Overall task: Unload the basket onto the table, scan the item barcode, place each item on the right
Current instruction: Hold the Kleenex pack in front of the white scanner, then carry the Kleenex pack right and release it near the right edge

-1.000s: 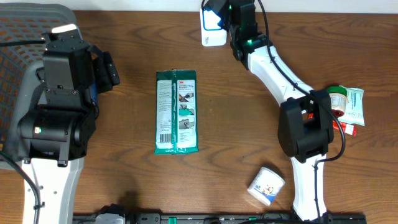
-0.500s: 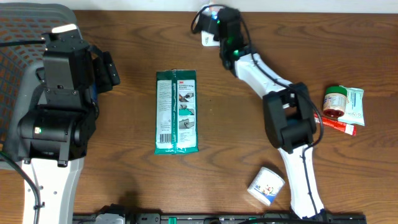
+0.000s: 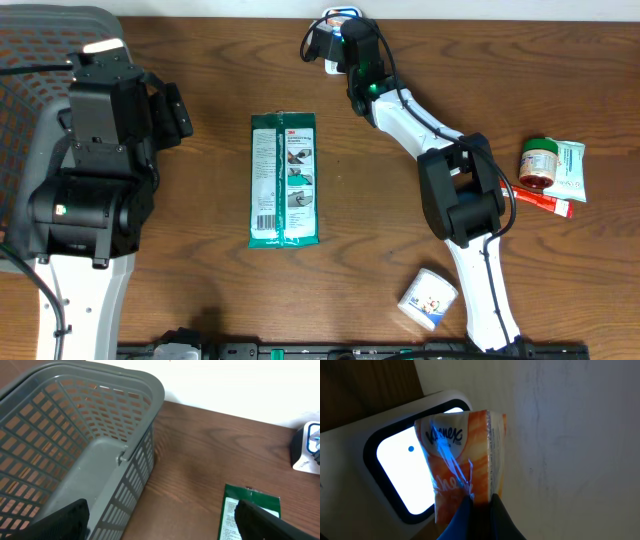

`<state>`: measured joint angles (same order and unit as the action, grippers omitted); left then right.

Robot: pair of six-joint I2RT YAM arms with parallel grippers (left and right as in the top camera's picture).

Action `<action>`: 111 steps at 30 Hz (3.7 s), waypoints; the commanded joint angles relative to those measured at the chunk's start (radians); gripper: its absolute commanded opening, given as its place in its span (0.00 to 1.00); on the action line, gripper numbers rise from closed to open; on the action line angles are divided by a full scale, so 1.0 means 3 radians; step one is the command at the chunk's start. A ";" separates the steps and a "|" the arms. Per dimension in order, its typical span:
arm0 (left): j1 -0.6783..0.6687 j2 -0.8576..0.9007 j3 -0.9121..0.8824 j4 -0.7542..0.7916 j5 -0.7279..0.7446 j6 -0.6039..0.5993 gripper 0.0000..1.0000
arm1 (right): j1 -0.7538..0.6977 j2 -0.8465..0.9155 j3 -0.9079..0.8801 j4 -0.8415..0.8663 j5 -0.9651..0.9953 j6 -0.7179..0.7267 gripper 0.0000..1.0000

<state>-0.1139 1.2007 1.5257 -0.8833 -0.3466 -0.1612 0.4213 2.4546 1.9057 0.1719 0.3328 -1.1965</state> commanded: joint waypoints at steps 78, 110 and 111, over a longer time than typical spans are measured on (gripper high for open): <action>0.0008 0.0004 0.0024 0.0003 -0.0045 -0.0029 0.92 | -0.1410 -0.2363 -0.2220 -0.3813 -0.1134 0.4023 0.99; 0.0008 0.0004 0.0024 0.0003 -0.0045 -0.0031 0.92 | -0.1208 -0.4527 -0.2761 -0.5239 -0.2223 0.5915 0.99; 0.0008 0.0004 0.0024 0.0003 -0.0045 -0.0031 0.92 | -0.1189 -0.4596 -0.2897 -0.5211 -0.2134 0.6046 0.99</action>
<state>-0.1139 1.2007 1.5257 -0.8837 -0.3466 -0.1612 0.0410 1.1137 1.1259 -1.4029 -0.4191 0.4194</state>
